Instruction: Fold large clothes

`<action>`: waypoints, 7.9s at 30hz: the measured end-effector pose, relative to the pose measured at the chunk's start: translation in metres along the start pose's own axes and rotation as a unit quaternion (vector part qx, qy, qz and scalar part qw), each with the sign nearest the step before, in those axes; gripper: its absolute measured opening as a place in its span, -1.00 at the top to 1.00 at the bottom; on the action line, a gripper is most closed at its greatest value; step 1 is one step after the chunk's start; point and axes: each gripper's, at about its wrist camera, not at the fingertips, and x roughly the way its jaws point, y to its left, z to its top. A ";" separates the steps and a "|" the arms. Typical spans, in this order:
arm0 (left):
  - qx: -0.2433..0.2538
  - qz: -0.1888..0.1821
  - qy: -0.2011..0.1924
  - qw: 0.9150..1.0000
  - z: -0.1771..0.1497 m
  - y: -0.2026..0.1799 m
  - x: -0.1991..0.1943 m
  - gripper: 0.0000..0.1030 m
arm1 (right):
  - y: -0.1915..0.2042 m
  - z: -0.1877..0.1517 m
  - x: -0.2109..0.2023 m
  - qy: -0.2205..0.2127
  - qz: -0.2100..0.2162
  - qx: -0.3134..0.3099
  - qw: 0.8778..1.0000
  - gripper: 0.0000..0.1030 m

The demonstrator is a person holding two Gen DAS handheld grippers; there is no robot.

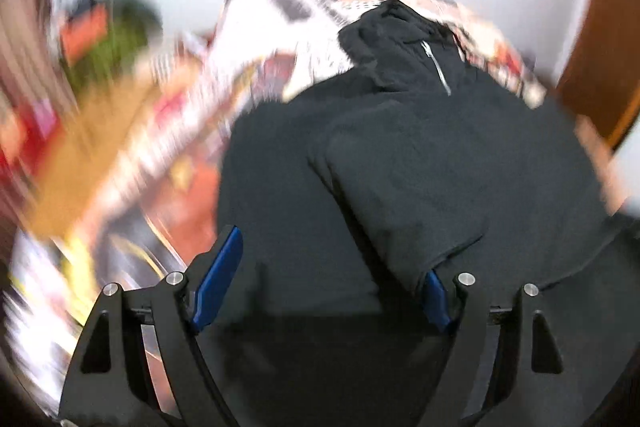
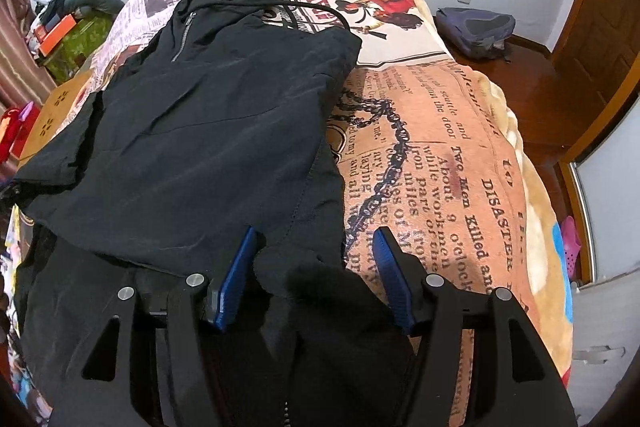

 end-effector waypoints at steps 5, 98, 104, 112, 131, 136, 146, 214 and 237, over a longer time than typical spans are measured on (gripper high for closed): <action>0.184 0.100 -0.040 0.977 -0.006 -0.064 0.013 -0.55 | 0.000 0.000 0.000 0.000 0.000 0.002 1.000 -0.09; -0.113 -0.187 0.057 0.974 0.241 0.027 0.186 -0.33 | 0.057 0.251 0.088 -0.079 0.041 0.038 0.995 -0.15; -0.141 -0.220 0.095 0.961 0.245 0.008 0.244 -0.33 | 0.060 0.270 0.161 -0.015 0.058 0.090 0.994 -0.15; -0.157 -0.227 0.105 0.955 0.236 0.000 0.281 -0.01 | 0.060 0.260 0.204 0.019 0.065 0.125 0.990 0.57; -0.054 -0.271 0.027 0.961 0.192 0.020 0.079 0.73 | 0.102 0.197 0.007 -0.079 0.095 -0.020 0.992 0.80; -0.023 -0.273 0.028 0.961 0.149 0.018 0.039 0.74 | 0.106 0.149 -0.025 -0.062 0.113 -0.039 0.991 0.80; 0.027 -0.220 0.035 0.975 0.066 0.013 0.010 0.74 | 0.103 0.061 -0.026 0.000 0.102 -0.067 0.992 0.72; 0.034 -0.244 0.068 0.967 0.045 0.005 0.003 0.37 | 0.112 0.058 -0.079 -0.029 0.156 -0.084 0.984 0.76; 0.040 -0.207 0.003 0.977 0.050 -0.005 -0.048 0.18 | 0.136 0.051 -0.129 -0.062 0.134 -0.083 0.986 0.55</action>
